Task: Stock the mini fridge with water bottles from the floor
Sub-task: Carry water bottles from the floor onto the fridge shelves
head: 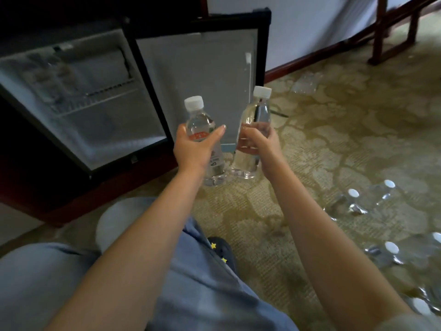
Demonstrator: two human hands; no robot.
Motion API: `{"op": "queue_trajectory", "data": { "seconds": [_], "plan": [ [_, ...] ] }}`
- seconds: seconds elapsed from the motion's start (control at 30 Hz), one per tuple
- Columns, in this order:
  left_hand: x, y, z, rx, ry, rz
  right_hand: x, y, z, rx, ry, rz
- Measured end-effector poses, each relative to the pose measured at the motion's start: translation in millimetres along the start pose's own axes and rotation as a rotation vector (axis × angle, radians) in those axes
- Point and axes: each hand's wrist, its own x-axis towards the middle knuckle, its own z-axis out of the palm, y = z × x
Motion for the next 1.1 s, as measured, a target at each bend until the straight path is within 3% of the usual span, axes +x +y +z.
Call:
{"op": "queue_trajectory", "data": {
  "seconds": [0.47, 0.77, 1.1],
  "plan": [
    [69, 63, -155, 0.027, 0.302, 0.156, 23, -44, 187, -0.072, -0.314, -0.088],
    [120, 46, -243, 0.110, 0.488, 0.082, 53, -25, 288, -0.205, -0.461, -0.080],
    [234, 25, -282, 0.135, 0.420, -0.015, 148, -11, 377, -0.193, -0.437, -0.038]
  ]
}}
